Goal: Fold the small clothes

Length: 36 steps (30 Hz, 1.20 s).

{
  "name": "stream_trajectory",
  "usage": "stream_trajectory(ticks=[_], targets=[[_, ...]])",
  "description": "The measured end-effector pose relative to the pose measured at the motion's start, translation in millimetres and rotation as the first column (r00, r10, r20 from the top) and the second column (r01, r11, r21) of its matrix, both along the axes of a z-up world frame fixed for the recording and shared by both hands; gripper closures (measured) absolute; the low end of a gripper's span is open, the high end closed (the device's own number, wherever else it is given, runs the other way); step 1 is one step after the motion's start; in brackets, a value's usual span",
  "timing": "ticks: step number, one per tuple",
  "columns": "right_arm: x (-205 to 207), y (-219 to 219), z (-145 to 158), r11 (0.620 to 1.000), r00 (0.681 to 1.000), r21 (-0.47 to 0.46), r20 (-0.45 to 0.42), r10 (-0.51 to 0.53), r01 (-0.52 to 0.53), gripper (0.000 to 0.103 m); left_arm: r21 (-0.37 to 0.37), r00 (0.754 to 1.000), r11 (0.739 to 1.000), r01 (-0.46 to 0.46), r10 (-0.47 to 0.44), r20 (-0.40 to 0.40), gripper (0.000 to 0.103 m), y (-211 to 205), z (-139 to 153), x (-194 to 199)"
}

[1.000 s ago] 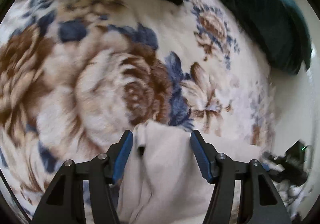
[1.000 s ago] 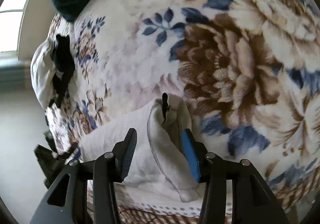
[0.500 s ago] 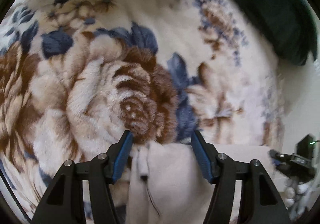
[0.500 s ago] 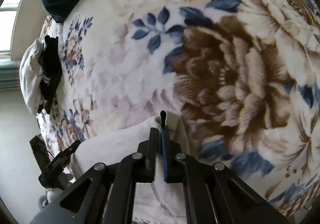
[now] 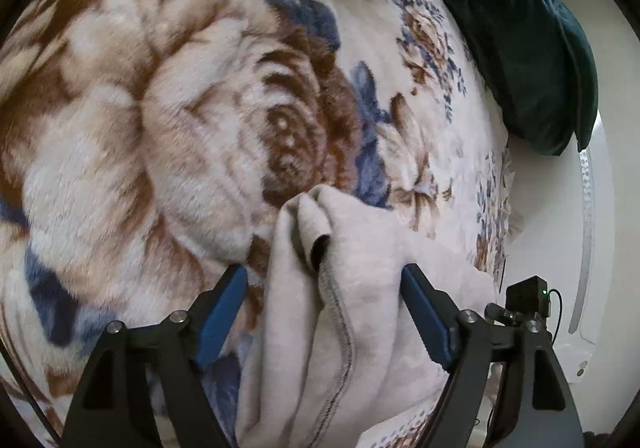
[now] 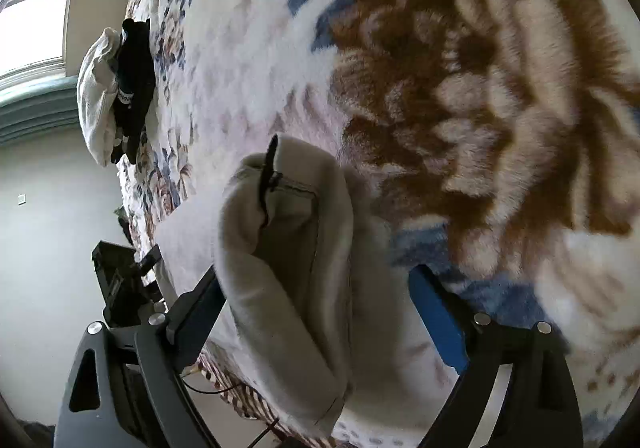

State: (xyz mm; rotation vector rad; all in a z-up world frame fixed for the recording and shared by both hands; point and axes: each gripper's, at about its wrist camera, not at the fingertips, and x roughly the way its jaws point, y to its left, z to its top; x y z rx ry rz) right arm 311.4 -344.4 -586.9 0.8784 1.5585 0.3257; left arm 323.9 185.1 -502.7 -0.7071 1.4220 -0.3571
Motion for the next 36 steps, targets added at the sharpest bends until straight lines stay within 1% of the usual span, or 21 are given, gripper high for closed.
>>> stream_trajectory(ticks=[3,6,9,10,11,12,13,14,15,16,17,18,19,22,24,25,27,31,32,33,36], targets=[[4,1,-2,0.999,1.000,0.054,0.012,-0.007,0.006,0.008,-0.008,1.000,1.000,0.013,-0.013,-0.002,0.025,1,-3,-2],[8,4,-4,0.997,1.000,0.075,0.021,0.020,-0.022,0.008,-0.030,1.000,1.000,-0.001,0.001,-0.009,0.025,3,-8,-1],[14,10,-6,0.995,0.999,0.085,0.023,0.041,-0.043,0.008,-0.042,1.000,0.999,0.004,-0.003,0.014,0.025,-1,-6,1],[16,13,-6,0.993,0.999,0.111,0.029,0.043,-0.046,0.008,-0.048,0.999,0.999,0.003,-0.001,0.033,0.026,-2,-5,0],[17,15,-6,0.992,0.998,0.119,0.033,0.047,-0.051,0.008,-0.055,0.999,0.998,0.004,-0.002,0.045,0.031,-4,-4,0],[18,15,-6,0.991,0.998,0.121,0.035,0.048,-0.052,0.011,-0.060,0.998,0.998,0.008,-0.004,0.061,0.050,-6,-3,1],[19,17,-6,0.990,0.998,0.130,0.045,0.051,-0.056,0.022,-0.074,0.997,0.997,0.017,-0.012,0.072,0.062,-9,-2,1],[19,19,-6,0.991,0.997,0.118,0.050,0.058,-0.064,0.031,-0.073,0.997,0.997,0.017,-0.011,0.082,0.064,-12,-1,3],[19,21,-5,0.992,0.997,0.101,0.049,0.067,-0.071,0.048,-0.065,0.995,0.998,0.015,-0.009,0.098,0.070,-13,2,3],[19,23,-5,0.992,0.996,0.096,0.054,0.077,-0.082,0.056,-0.068,0.994,0.998,0.009,-0.001,0.108,0.073,-13,6,2],[19,26,-5,0.992,0.995,0.093,0.059,0.077,-0.083,0.059,-0.077,0.992,0.997,-0.009,0.018,0.124,0.077,-11,11,1],[18,26,-4,0.993,0.996,0.094,0.061,0.071,-0.077,0.068,-0.078,0.991,0.997,-0.018,0.027,0.127,0.079,-11,13,1],[17,25,-3,0.993,0.996,0.098,0.063,0.061,-0.067,0.071,-0.088,0.990,0.996,-0.024,0.036,0.137,0.080,-10,19,1],[13,23,7,0.995,0.996,0.093,0.079,0.041,-0.048,0.076,-0.076,0.984,0.997,-0.015,0.028,0.174,0.082,-10,41,-3],[11,27,22,0.995,0.994,0.083,0.099,0.042,-0.050,0.078,-0.065,0.981,0.998,-0.018,0.030,0.191,0.083,-8,55,-6],[11,29,31,0.995,0.993,0.082,0.112,0.043,-0.052,0.078,-0.078,0.978,0.997,-0.024,0.040,0.203,0.084,-5,68,-7],[12,33,50,0.995,0.990,0.087,0.133,0.039,-0.051,0.079,-0.080,0.973,0.996,-0.034,0.051,0.223,0.084,1,86,-9],[21,41,98,0.994,0.981,0.094,0.188,0.038,-0.056,0.080,-0.094,0.950,0.992,-0.080,0.105,0.295,0.084,27,140,-6],[27,45,112,0.993,0.978,0.096,0.206,0.041,-0.062,0.080,-0.104,0.941,0.990,-0.092,0.121,0.316,0.084,35,156,-1],[35,52,126,0.992,0.974,0.102,0.223,0.047,-0.071,0.080,-0.113,0.934,0.989,-0.099,0.131,0.331,0.084,43,167,2],[59,72,166,0.991,0.959,0.097,0.274,0.067,-0.097,0.080,-0.114,0.903,0.987,-0.114,0.151,0.401,0.084,71,212,26]])
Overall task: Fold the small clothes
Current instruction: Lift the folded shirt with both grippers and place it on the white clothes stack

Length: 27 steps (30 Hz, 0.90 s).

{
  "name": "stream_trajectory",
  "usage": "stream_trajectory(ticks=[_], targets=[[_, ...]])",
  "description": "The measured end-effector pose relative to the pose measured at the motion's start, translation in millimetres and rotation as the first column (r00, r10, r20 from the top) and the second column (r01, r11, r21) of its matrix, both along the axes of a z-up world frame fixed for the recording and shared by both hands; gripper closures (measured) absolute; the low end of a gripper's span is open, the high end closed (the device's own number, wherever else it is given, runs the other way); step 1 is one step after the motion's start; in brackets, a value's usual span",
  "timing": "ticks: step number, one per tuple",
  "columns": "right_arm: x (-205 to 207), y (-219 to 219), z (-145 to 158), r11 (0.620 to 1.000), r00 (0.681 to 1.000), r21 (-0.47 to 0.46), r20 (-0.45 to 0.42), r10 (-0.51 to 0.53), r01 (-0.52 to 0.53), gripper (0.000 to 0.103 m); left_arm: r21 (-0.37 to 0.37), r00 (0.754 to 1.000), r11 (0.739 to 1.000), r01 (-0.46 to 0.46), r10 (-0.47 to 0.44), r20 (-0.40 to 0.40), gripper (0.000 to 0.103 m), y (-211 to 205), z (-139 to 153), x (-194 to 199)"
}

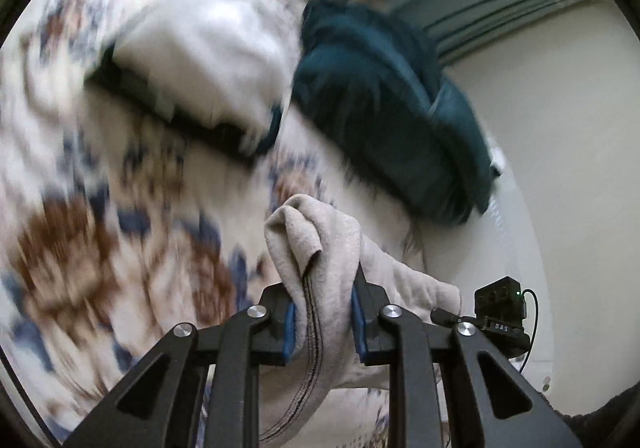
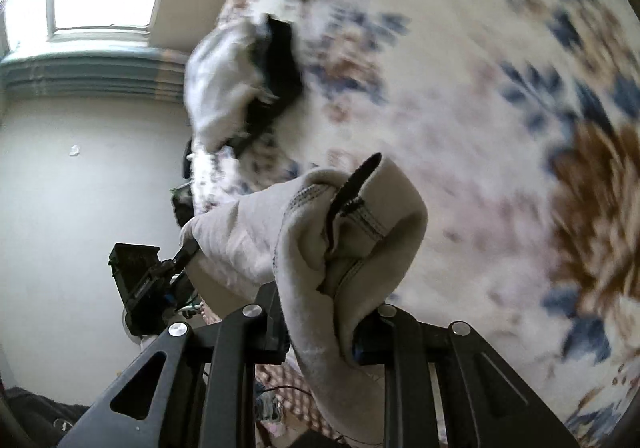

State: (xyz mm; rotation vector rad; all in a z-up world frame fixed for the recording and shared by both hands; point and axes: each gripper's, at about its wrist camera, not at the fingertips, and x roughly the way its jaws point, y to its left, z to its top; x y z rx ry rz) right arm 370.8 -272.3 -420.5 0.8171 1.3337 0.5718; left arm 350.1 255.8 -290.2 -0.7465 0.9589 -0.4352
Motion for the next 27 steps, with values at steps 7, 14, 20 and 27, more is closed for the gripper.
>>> stream_trajectory(ticks=[7,14,20,27], targets=[[102,87,95,0.999,0.989,0.014,0.143,0.033,-0.035,0.080,0.081,0.993,0.996,-0.025,0.015,0.120,0.084,83,78,110],[246,199,122,0.999,0.978,0.027,0.205,0.024,-0.031,0.080,0.167,0.995,0.986,-0.024,0.008,0.097,0.084,153,64,260],[362,259,86,0.998,0.984,-0.054,0.179,-0.006,0.016,0.080,0.348,0.997,0.936,0.053,-0.031,-0.068,0.078,159,-20,361],[431,285,24,0.964,0.993,-0.259,0.118,-0.026,0.056,0.074,0.420,0.997,0.907,0.003,0.029,-0.071,0.037,169,-44,375]])
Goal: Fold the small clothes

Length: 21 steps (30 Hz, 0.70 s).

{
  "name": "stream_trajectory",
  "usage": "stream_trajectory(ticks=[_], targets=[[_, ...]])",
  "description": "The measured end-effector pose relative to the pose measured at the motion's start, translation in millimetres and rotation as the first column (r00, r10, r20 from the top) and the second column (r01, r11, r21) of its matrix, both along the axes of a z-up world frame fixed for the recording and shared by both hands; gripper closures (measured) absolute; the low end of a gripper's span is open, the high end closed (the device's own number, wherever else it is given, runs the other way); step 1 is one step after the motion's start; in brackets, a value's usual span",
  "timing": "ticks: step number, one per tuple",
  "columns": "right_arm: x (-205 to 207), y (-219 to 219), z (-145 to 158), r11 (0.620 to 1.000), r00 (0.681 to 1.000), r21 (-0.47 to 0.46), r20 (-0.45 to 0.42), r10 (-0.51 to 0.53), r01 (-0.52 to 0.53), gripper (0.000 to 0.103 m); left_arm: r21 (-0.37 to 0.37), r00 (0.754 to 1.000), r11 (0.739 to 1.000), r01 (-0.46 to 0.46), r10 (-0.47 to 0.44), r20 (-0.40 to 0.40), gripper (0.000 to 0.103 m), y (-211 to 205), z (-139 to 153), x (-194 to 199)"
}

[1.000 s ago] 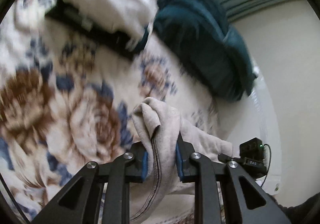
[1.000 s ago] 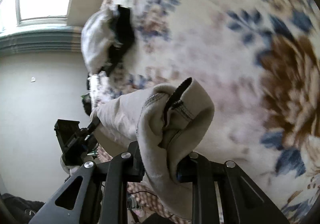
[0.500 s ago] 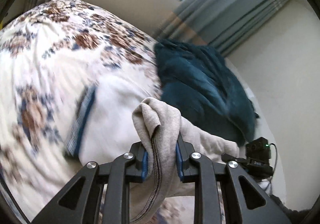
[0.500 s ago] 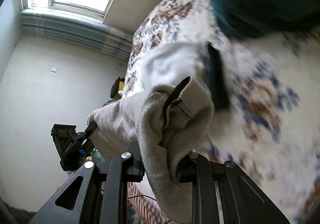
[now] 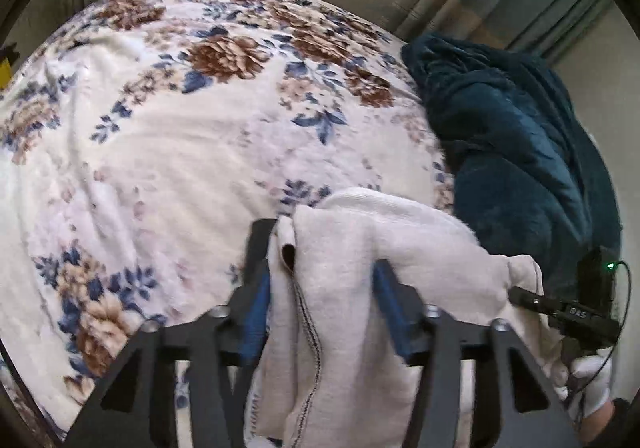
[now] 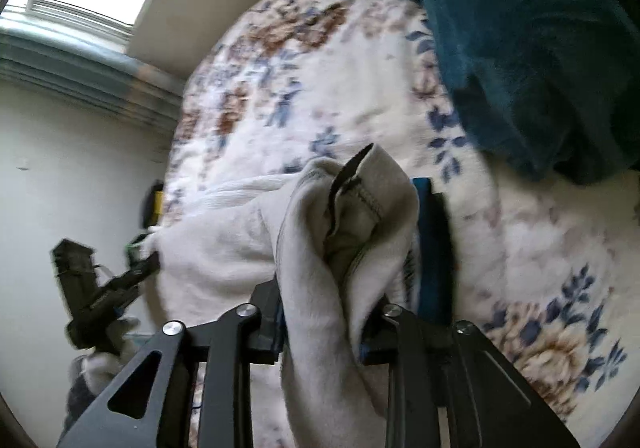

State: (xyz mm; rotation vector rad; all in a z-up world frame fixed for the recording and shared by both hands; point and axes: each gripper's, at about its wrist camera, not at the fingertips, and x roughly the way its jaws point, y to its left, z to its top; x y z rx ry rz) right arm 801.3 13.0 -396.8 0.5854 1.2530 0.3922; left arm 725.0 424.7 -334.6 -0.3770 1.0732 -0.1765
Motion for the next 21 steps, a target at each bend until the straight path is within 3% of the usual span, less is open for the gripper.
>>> stream_trajectory(ticks=[1,3,5,6,7,10,13,21], targets=[[1,0,-4,1.000,1.000,-0.029,-0.002,-0.001,0.001,0.059,0.053,1.000,0.998,-0.016,0.016,-0.003,0.018,-1,2,-1],[3,5,-5,0.990,1.000,-0.140,0.002,-0.008,0.008,0.046,0.137,0.999,0.990,-0.035,0.036,-0.005,0.007,-2,8,-3],[3,9,-2,0.973,1.000,-0.230,0.012,-0.005,0.008,0.028,0.206,0.999,0.977,-0.048,0.044,0.025,0.007,-7,21,-14],[1,12,3,0.957,1.000,-0.290,0.019,-0.008,0.013,0.010,0.250,0.998,0.967,-0.056,0.047,0.043,0.007,-12,28,-22],[-4,12,10,0.943,0.999,-0.331,0.036,-0.013,0.024,0.000,0.311,0.997,0.948,-0.063,0.044,0.065,0.006,-21,37,-36],[-32,16,38,0.878,0.992,-0.471,0.123,-0.030,0.085,0.000,0.379,0.995,0.922,-0.081,0.050,0.089,0.006,-39,50,-71],[-71,24,62,0.814,0.983,-0.567,0.181,-0.029,0.128,0.000,0.396,0.993,0.913,-0.095,0.059,0.103,0.006,-56,62,-111],[-182,27,127,0.752,0.966,-0.624,0.250,-0.066,0.213,0.000,0.388,0.991,0.915,-0.108,0.067,0.118,0.006,-81,110,-189]])
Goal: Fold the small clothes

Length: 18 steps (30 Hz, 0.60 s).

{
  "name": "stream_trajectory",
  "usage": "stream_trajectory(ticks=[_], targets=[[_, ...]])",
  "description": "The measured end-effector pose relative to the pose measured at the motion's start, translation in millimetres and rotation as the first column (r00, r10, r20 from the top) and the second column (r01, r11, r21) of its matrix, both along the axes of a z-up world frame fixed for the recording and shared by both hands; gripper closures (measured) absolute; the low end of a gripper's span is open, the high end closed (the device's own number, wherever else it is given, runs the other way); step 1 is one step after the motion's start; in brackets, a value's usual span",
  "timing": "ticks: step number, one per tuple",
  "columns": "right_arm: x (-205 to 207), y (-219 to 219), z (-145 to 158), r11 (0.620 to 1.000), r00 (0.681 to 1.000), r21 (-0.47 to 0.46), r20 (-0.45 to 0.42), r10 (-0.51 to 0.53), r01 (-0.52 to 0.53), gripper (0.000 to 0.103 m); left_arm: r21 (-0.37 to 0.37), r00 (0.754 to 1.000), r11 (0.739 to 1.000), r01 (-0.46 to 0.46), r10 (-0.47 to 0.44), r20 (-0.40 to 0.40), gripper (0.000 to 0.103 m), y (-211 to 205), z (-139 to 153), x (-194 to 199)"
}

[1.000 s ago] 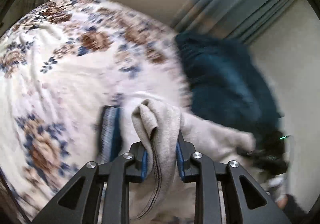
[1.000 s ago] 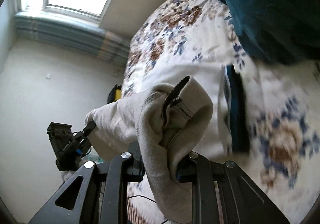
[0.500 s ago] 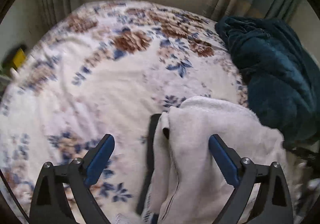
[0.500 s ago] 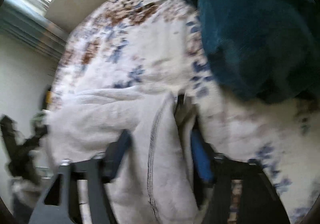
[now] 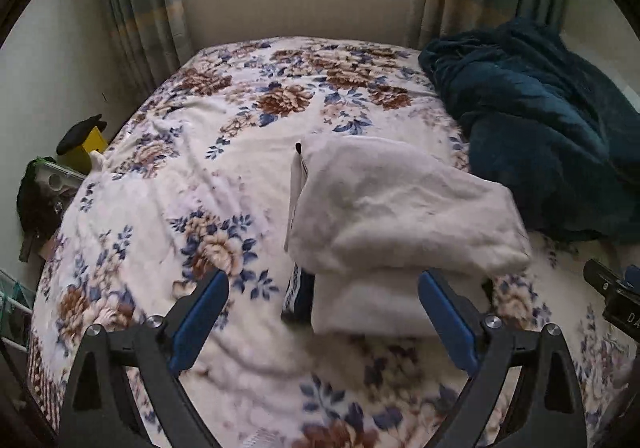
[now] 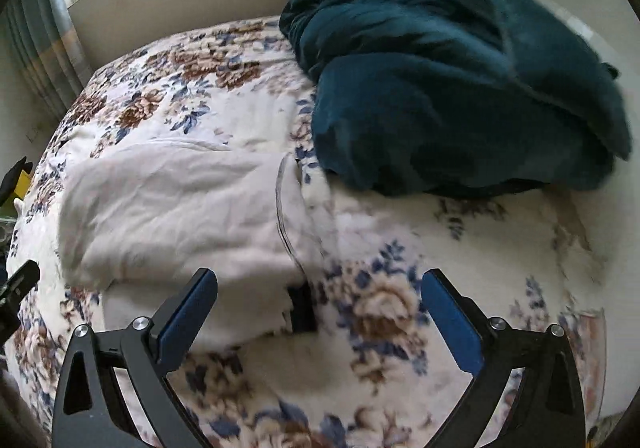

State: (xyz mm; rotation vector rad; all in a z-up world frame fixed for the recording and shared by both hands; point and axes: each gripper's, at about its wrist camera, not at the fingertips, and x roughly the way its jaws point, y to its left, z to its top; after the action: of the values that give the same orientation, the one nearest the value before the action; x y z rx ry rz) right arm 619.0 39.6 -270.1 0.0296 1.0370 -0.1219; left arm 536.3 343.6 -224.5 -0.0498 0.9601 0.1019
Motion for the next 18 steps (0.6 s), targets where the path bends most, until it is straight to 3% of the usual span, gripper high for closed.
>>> stream_trajectory(ticks=[4,18], targets=[[-51,0,42,1.000,0.999,-0.015,0.046,0.002,-0.001,0.000,0.031,0.999,0.999,0.018,-0.020,0.049,0.006,-14,39,-34],[-232,-16,213,0.996,0.973,-0.042,0.217,0.083,-0.076,0.000,0.032,0.985,0.999,-0.011,0.006,0.173,0.006,-36,170,-188]])
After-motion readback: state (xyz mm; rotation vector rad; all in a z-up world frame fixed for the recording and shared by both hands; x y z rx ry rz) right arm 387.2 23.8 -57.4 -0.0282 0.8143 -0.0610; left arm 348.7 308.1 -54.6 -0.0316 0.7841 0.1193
